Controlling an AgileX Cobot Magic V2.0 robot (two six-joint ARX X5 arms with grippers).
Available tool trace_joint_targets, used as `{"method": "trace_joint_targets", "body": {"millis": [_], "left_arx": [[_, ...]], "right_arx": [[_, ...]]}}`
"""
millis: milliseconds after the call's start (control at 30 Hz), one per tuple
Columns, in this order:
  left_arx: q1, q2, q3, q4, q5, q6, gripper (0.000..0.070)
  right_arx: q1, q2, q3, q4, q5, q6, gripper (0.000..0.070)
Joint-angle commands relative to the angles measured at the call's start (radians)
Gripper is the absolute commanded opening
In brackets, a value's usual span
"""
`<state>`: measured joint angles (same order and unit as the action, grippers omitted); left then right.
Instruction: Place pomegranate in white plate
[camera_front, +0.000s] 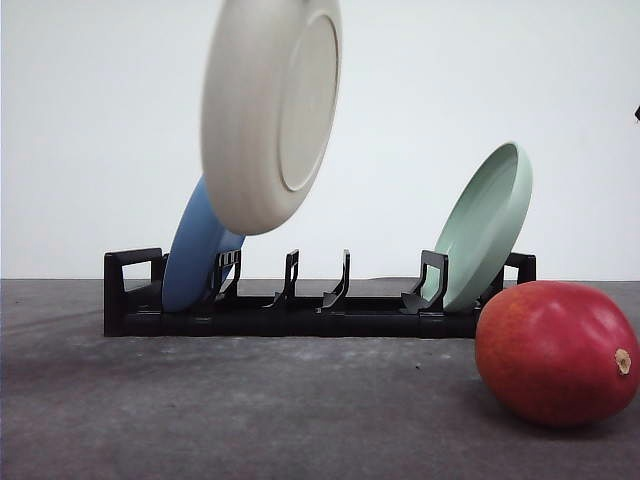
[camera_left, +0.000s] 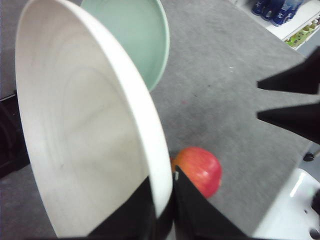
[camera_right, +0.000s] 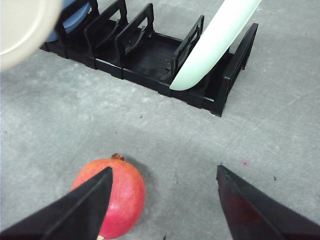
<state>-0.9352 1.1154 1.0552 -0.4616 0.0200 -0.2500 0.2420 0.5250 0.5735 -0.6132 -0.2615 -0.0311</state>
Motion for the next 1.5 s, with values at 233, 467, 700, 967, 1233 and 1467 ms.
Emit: {"method": "trace_joint_targets", "body": {"millis": [233,467,700,967,1233,1467], "left_arx": [[-0.114,-0.148,-0.197,0.117,-0.120,0.054,0.0009],[-0.207,-0.141,-0.254,-0.005,-0.255,0.286,0.0009],[-0.275,0.019,-0.254,-0.031,-0.292,0.507,0.0009],[-0.344,0.250,-0.254,0.035,-0.446,0.584,0.0009],[-0.372,0.372,-0.253,0.093,-0.477,0.584,0.0024],[-0.374,0.384,-0.252,0.091,-0.476,0.573,0.0203]], "right_arx": [[0.004,0.002,0.016,0.006,-0.003,-0.006,0.0419],[0.004,0.002,0.016,0.007,-0.003,-0.006,0.0419],[0.004,0.002,0.016,0.008,-0.002,-0.006,0.0419],[0.004,0.002,0.016,0.008,-0.002,-0.006,0.0419],[0.005,0.002,0.016,0.008,-0.002,-0.006,0.0419],[0.005,0.002,0.016,0.008,-0.002,-0.006,0.0419]]}}
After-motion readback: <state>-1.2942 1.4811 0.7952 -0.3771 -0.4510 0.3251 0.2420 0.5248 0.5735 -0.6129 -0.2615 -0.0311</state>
